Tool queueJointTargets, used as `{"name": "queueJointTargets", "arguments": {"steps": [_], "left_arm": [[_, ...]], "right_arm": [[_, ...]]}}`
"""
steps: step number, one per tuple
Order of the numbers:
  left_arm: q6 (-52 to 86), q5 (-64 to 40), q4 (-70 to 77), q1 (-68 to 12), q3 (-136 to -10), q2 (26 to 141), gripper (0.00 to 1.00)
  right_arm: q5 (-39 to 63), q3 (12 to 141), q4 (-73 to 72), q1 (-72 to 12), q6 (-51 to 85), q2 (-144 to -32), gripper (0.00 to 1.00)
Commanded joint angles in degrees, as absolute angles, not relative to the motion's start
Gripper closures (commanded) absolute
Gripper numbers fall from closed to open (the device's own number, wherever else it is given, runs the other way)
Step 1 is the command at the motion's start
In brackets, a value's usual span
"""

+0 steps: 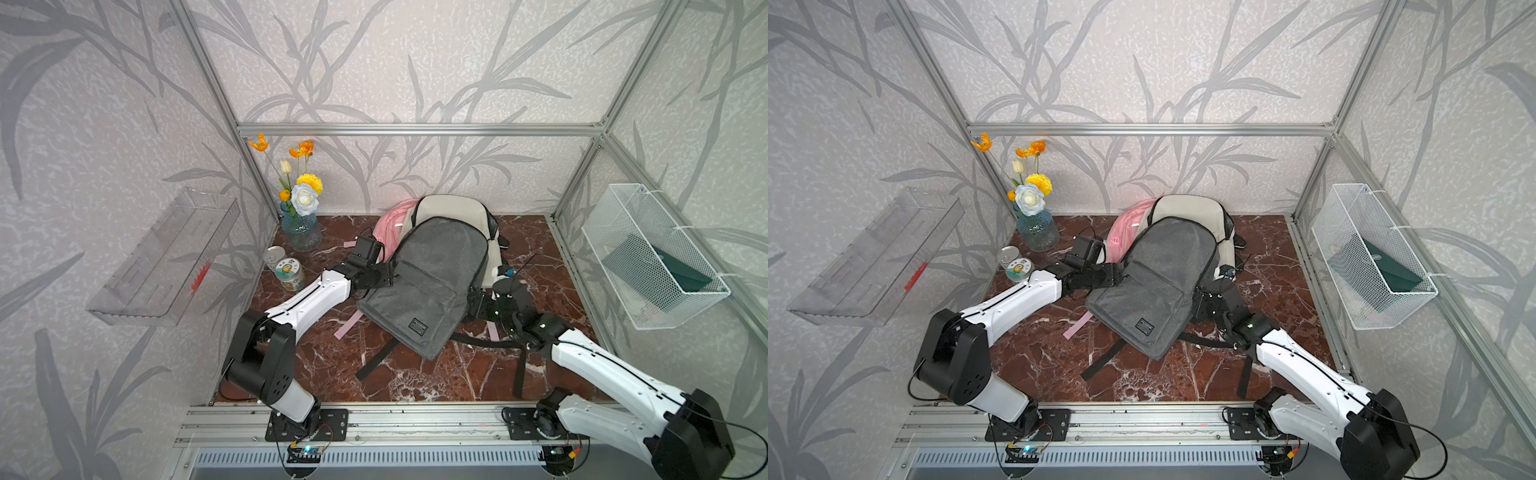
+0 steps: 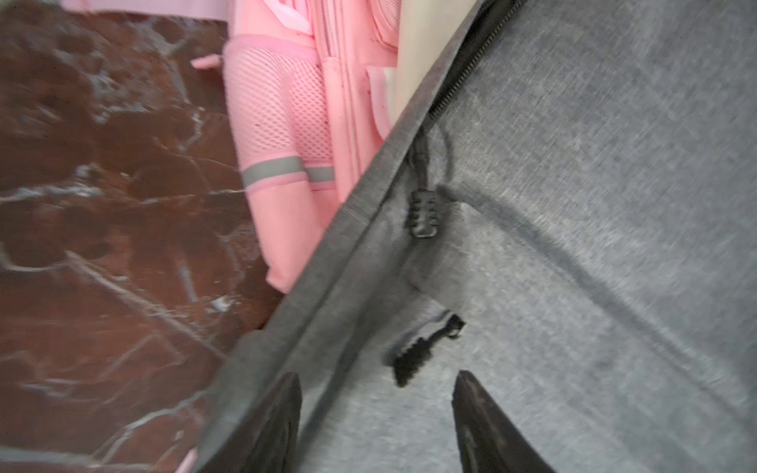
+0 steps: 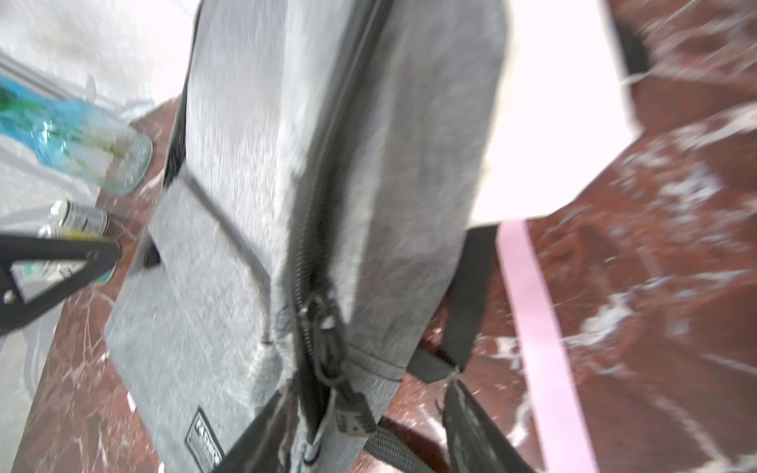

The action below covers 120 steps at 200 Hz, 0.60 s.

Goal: Zip up the backpack
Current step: Zip the zipper on the backpack.

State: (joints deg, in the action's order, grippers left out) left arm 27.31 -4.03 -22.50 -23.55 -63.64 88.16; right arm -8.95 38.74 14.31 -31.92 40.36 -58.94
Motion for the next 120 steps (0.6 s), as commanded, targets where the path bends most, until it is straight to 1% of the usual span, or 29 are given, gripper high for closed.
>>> {"name": "queueJointTargets", "arguments": {"steps": [1,11,30,57,69,87,102,120], "left_arm": [[30.19,1.31,-22.75,-21.07,-62.59,84.74,0.24],[31.19,0.63,-22.54,-19.48,-62.48,84.70,0.22],[32.80,-2.03,-22.39,-16.78,-62.91,85.89,0.22],[32.79,-10.24,-21.38,-16.31,-63.87,86.79,0.23],[33.26,-11.82,-20.96,-17.90,-63.89,86.16,0.24],[31.27,-11.15,-21.40,-22.37,-64.23,84.79,0.24],[29.20,-8.49,-23.28,-26.51,-65.23,84.05,0.23],[28.77,-8.28,-23.08,-29.72,-65.30,83.78,0.23]], "right_arm": [[-9.81,42.91,18.45,-31.21,36.89,-57.80,0.42],[-9.40,44.53,18.89,-31.24,34.83,-58.38,0.42],[-9.14,46.69,18.69,-31.23,34.38,-59.82,0.41],[-9.49,48.57,19.37,-31.03,33.63,-61.92,0.42],[-7.91,48.48,19.37,-29.89,32.87,-61.93,0.47],[-1.54,48.01,18.81,-25.97,30.08,-61.14,0.53],[3.36,47.62,18.76,-23.01,26.97,-60.48,0.54],[7.44,47.05,19.24,-22.50,23.12,-60.54,0.54]]}}
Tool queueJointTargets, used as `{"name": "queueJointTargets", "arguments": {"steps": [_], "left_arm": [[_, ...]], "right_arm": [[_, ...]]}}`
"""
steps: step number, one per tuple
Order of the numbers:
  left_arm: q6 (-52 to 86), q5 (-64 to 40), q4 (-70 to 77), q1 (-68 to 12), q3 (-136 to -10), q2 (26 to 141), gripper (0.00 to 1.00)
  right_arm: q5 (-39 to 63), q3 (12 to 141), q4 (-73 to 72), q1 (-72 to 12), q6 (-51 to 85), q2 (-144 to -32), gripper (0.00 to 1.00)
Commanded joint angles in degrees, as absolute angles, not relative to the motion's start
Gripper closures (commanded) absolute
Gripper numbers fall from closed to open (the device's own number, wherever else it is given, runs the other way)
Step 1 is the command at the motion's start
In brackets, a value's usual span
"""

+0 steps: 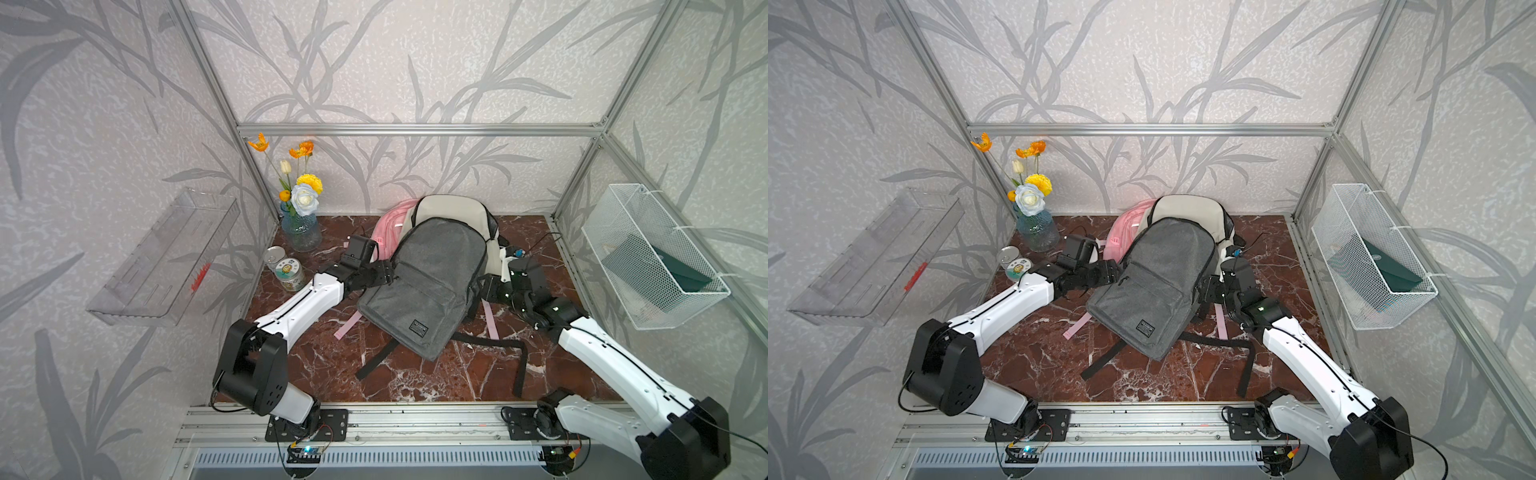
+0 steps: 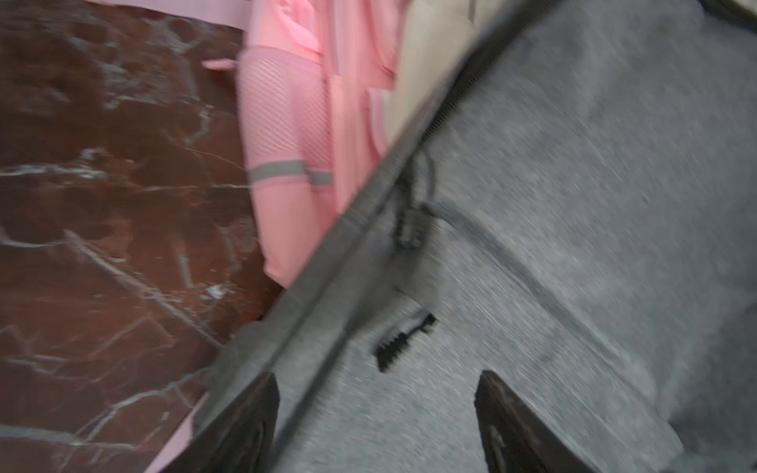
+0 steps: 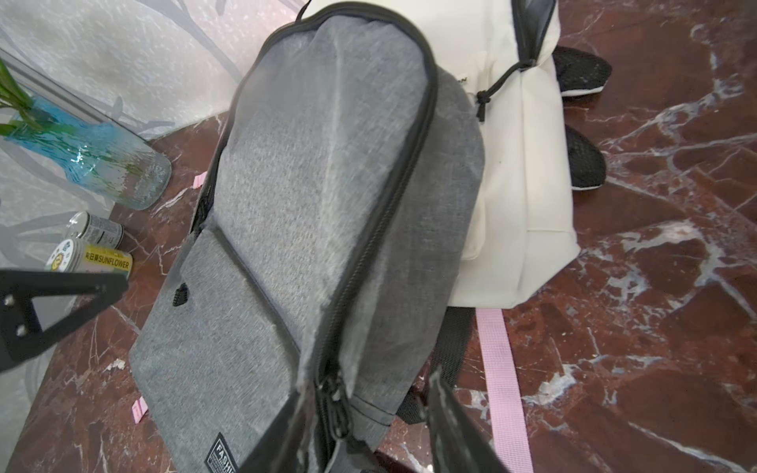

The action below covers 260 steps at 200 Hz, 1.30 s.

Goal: Zip up the backpack
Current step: Zip the zipper on the backpack.

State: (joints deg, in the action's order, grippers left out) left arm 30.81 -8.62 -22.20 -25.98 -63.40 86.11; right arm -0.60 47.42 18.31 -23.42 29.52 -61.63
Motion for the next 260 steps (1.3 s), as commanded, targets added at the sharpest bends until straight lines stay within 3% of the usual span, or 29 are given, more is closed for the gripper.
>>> {"name": "queueJointTargets", "arguments": {"steps": [1,90,172,214,260], "left_arm": [[28.84,-8.40,-23.01,-29.93,-65.30,83.77,0.23],[29.29,-9.68,-21.07,-40.59,-70.07,93.55,0.27],[26.99,-9.85,-20.26,-46.75,-73.25,95.73,0.28],[22.93,-7.55,-13.40,-52.09,-68.75,91.31,0.19],[21.09,-4.70,-11.05,-54.94,-67.81,92.64,0.17]], "right_arm": [[7.58,47.04,19.25,-22.50,22.94,-60.55,0.54],[12.64,41.37,15.48,-22.46,19.52,-62.72,0.56],[12.39,43.98,16.79,-22.65,19.24,-64.34,1.00],[12.30,45.68,19.43,-25.01,19.95,-60.28,1.00],[12.08,46.24,18.02,-28.96,23.50,-59.59,1.00]]}}
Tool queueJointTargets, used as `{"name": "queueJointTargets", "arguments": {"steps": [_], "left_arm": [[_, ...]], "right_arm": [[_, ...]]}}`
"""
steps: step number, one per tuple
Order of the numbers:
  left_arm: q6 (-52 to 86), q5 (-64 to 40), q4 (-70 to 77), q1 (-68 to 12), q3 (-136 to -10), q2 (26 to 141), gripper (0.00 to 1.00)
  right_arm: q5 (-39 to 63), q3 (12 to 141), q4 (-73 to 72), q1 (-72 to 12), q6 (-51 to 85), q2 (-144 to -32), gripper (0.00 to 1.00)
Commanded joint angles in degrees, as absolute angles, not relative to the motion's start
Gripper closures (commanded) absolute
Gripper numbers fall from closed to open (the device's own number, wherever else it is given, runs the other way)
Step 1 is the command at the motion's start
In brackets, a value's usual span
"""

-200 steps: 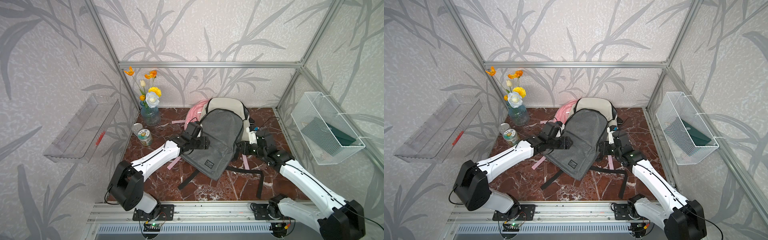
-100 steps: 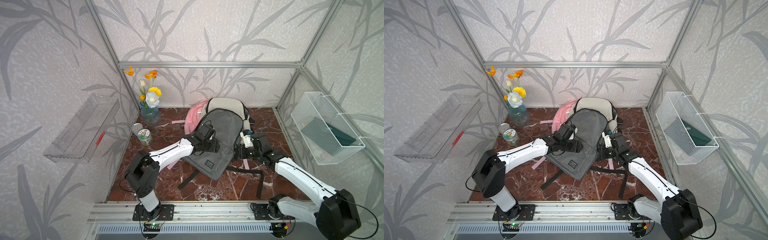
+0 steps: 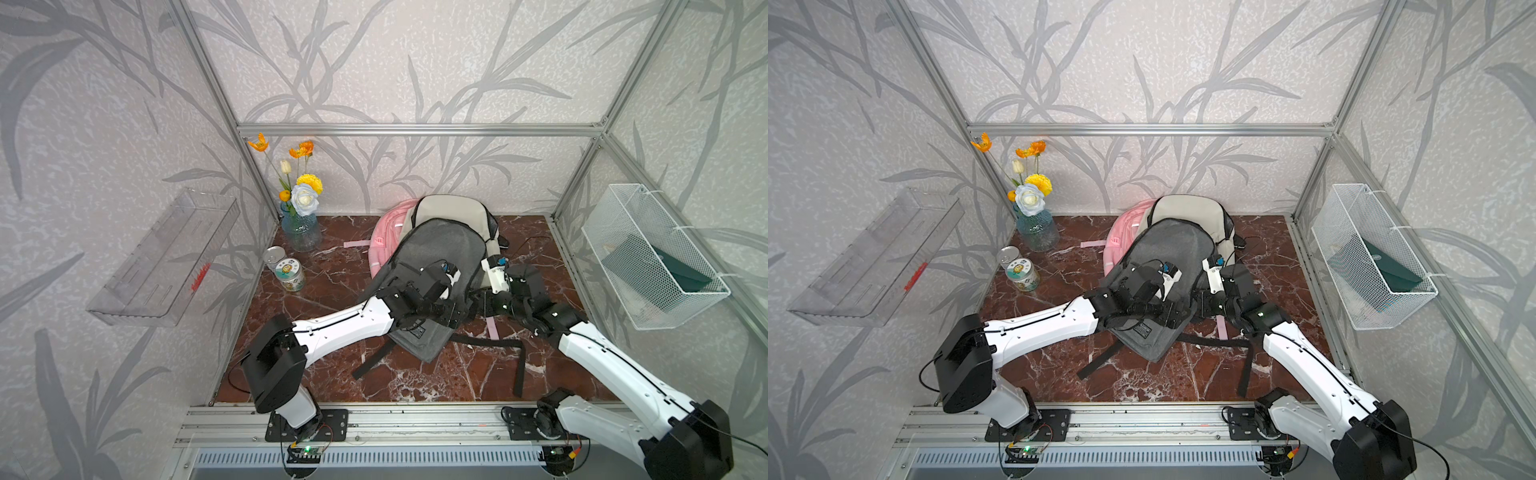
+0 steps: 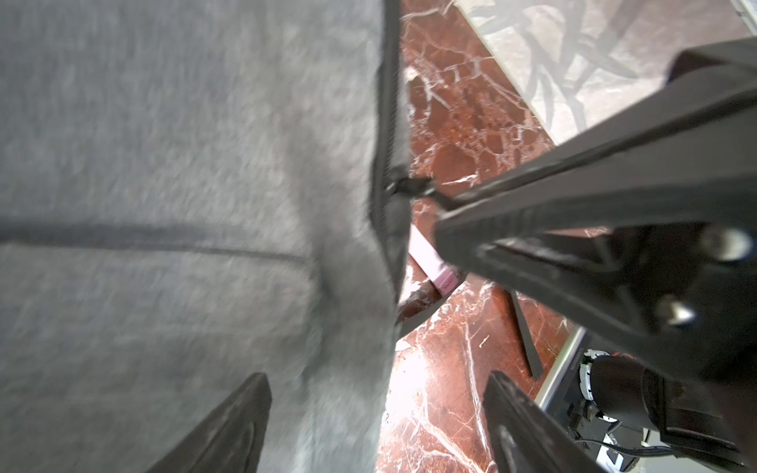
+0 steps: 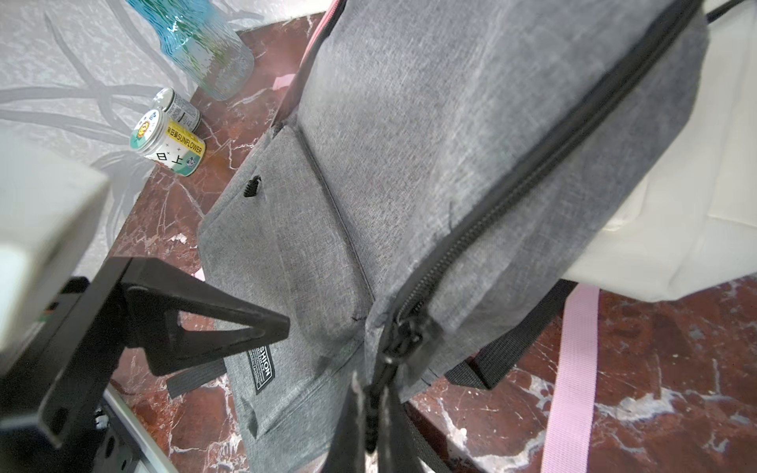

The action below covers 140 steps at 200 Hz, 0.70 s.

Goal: Zip up the backpack
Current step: Zip the zipper on the backpack.

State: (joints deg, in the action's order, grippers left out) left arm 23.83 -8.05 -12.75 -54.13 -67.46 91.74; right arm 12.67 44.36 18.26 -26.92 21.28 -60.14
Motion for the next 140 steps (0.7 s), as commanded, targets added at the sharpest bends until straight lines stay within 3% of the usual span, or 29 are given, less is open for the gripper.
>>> {"name": "queueJointTargets", "arguments": {"steps": [1,31,64,74,103,140], "left_arm": [[21.01,-4.51,-11.11,-55.02,-67.87,92.72,0.17],[21.53,2.77,-12.41,-55.46,-67.84,93.99,0.18],[20.42,2.51,-11.46,-55.47,-67.12,95.18,0.23],[20.26,2.43,-12.22,-55.46,-67.43,95.94,0.28],[19.95,3.15,-12.46,-55.53,-66.42,96.24,0.54],[18.44,3.78,-13.79,-55.37,-64.84,95.11,0.74]], "right_arm": [[11.97,46.28,17.98,-29.11,23.61,-59.59,1.00],[9.92,47.37,17.82,-30.86,25.13,-58.95,1.00],[8.50,47.02,17.04,-30.92,27.01,-57.09,1.00],[8.54,47.02,17.04,-30.89,27.28,-56.88,1.00],[6.01,46.59,18.10,-30.94,27.97,-55.94,1.00],[0.71,45.11,18.32,-30.89,29.33,-54.75,1.00]]}}
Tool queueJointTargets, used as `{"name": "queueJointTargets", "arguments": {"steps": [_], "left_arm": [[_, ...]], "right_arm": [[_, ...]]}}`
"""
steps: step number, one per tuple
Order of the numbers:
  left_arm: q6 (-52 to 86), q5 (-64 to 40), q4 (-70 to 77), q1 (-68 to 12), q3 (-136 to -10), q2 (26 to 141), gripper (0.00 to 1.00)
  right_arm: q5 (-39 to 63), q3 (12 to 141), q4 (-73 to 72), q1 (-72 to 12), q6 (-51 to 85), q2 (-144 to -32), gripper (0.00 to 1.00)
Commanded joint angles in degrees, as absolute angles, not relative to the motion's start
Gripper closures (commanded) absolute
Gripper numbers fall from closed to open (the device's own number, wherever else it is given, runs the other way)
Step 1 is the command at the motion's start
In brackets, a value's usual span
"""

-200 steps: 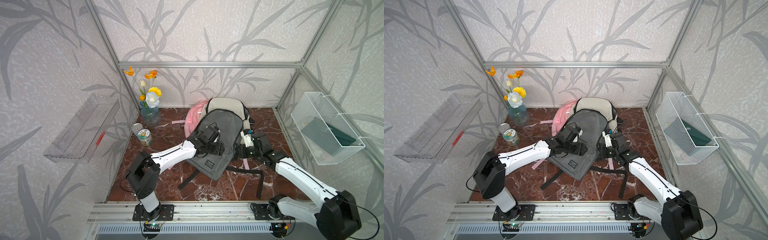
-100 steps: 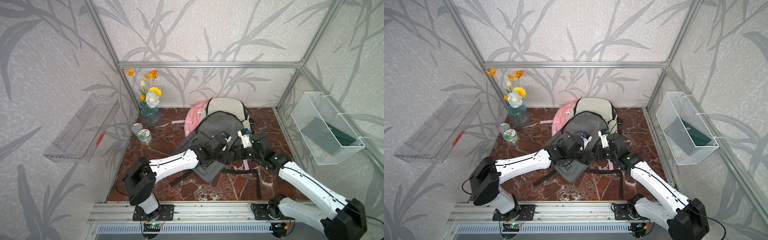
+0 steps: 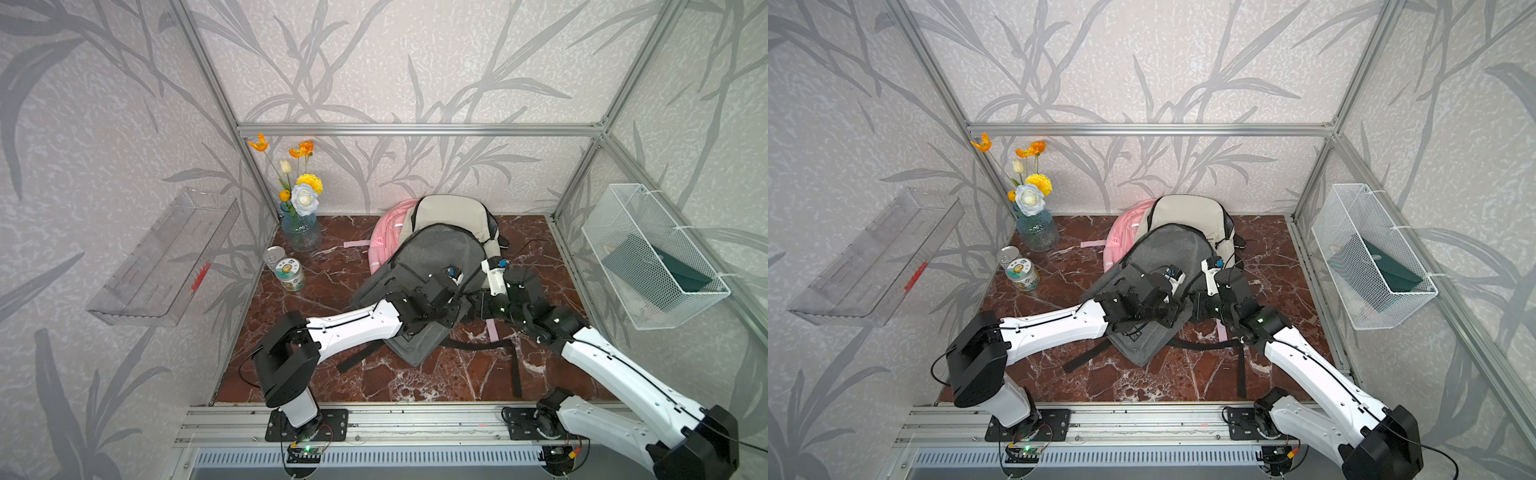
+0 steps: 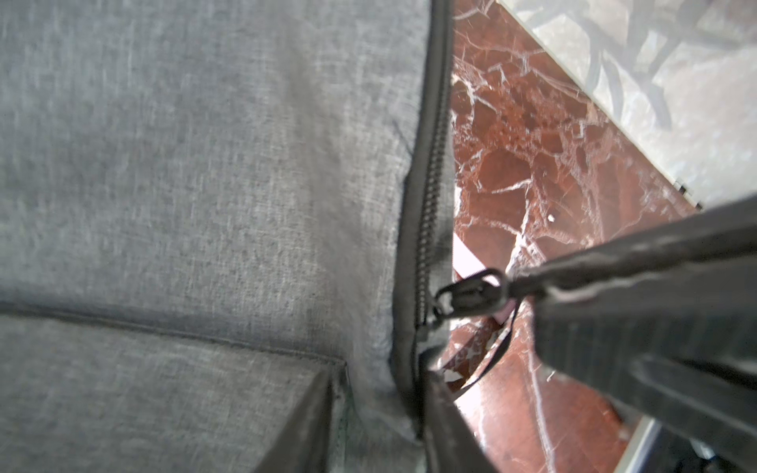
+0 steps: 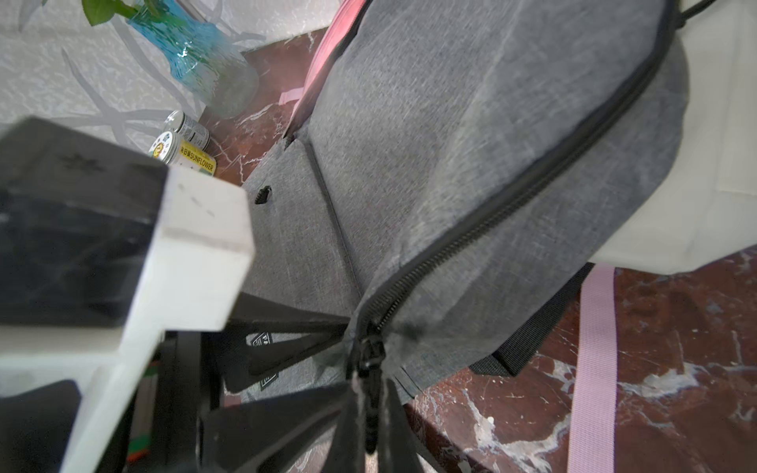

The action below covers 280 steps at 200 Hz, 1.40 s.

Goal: Zip up the backpack
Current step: Zip the zipper on the backpack.

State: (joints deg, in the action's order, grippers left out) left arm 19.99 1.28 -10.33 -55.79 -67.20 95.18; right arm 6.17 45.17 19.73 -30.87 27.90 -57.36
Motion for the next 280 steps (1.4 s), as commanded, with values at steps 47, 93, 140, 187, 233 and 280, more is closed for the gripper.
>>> {"name": "queueJointTargets", "arguments": {"steps": [47,93,140,187,233,280], "left_arm": [[16.11,3.63,-15.82,-55.35,-63.12,94.04,0.95],[15.64,3.55,-16.69,-55.37,-59.93,90.62,0.98],[15.54,3.93,-16.13,-55.11,-58.75,87.46,0.79],[16.44,-0.13,-9.47,-54.76,-62.27,89.16,0.42],[15.40,1.80,-13.56,-53.16,-68.19,93.77,0.62],[13.64,0.53,-15.09,-51.06,-66.27,92.48,0.84]], "right_arm": [[-0.38,45.96,18.39,-30.92,29.84,-55.81,1.00],[-2.99,48.02,19.51,-30.28,28.41,-57.31,1.00],[0.90,47.34,17.32,-30.31,27.50,-57.74,1.00],[7.54,45.91,13.45,-34.76,27.41,-57.32,1.00],[2.94,45.27,14.29,-35.42,28.46,-56.06,1.00],[-4.56,44.76,17.18,-34.55,29.51,-53.75,1.00]]}}
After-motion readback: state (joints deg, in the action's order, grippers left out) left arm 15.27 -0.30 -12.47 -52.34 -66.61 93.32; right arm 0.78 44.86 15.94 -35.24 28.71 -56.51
